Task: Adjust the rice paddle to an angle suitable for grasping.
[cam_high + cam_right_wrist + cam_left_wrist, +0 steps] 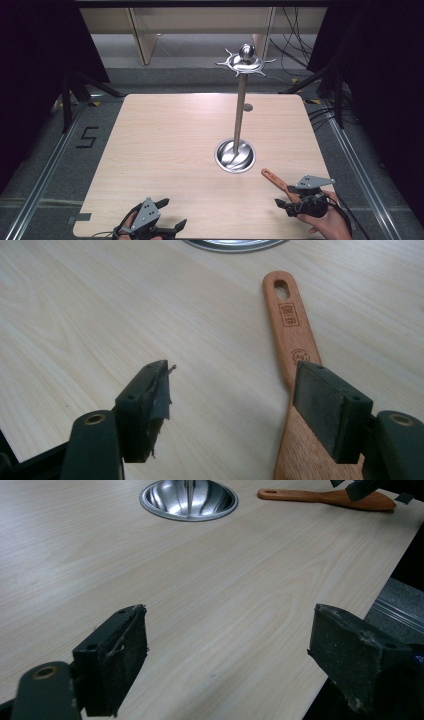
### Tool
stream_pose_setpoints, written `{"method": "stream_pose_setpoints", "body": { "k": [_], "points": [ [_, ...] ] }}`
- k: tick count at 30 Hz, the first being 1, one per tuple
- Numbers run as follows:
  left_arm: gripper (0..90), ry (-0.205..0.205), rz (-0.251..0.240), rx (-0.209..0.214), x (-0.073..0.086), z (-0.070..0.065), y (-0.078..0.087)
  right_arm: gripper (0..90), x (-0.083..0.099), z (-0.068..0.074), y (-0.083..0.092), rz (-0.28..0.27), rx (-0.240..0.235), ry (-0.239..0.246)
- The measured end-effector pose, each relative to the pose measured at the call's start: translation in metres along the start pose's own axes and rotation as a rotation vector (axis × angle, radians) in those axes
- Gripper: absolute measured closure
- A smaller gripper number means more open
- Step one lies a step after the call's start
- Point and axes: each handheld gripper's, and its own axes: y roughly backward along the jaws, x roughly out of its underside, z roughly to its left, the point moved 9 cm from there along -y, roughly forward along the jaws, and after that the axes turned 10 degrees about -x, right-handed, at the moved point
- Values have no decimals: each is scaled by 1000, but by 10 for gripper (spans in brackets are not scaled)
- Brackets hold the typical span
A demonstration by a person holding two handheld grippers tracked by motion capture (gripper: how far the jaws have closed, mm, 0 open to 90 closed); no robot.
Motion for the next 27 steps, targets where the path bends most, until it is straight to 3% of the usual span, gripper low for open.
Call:
{"method": "stream_pose_setpoints", "body": {
  "k": [1, 5, 6, 7, 9, 12, 14, 16, 17, 19, 20, 23, 24, 25, 26, 27],
  "points": [
    [149, 24, 6, -1, 1, -2, 0, 321, 1, 0, 0, 11, 0, 3],
    [149, 20, 12, 1, 1, -1, 1, 320, 1, 2, -1, 13, -10, -8],
    [148, 19, 12, -2, 1, -1, 1, 318, 0, 1, -4, -21, -5, 11],
    [149, 18, 10, -4, 1, -1, 1, 318, 2, 1, -1, 18, -9, 17],
    [148, 21, 12, 2, 1, -1, 1, 318, 0, 0, -2, 9, -4, 34],
    [149, 18, 13, 1, 1, -1, 1, 317, 2, 1, -2, 23, -5, 5],
    [149, 19, 9, -4, 1, -1, 1, 316, 2, 1, -3, 24, -12, 17],
    [148, -5, 5, -1, 0, 0, 0, 316, 1, -1, -4, 20, 2, 34],
    [148, 18, 10, -6, 1, -1, 1, 316, 1, -2, -9, 5, 3, 46],
    [148, 20, 9, -2, 1, -1, 1, 316, 1, 1, -8, 19, -5, 30],
    [148, -1, 6, 1, 0, 0, 1, 317, 0, 0, -8, 18, -4, 36],
    [148, 3, 8, -3, 1, -1, 1, 317, 0, 0, -8, 37, -3, 48],
    [148, 19, 10, -4, 1, -1, 1, 317, -3, 1, -11, -1, -2, 40],
    [148, 19, 9, -6, 1, -1, 1, 317, -3, 1, -10, 19, -5, 42],
    [148, -7, 6, -2, 0, 0, 1, 317, -5, -1, -12, 11, -1, 79],
    [148, -6, 8, -2, 0, 0, 1, 317, -4, 0, -10, 38, -6, 67]
  ]
}}
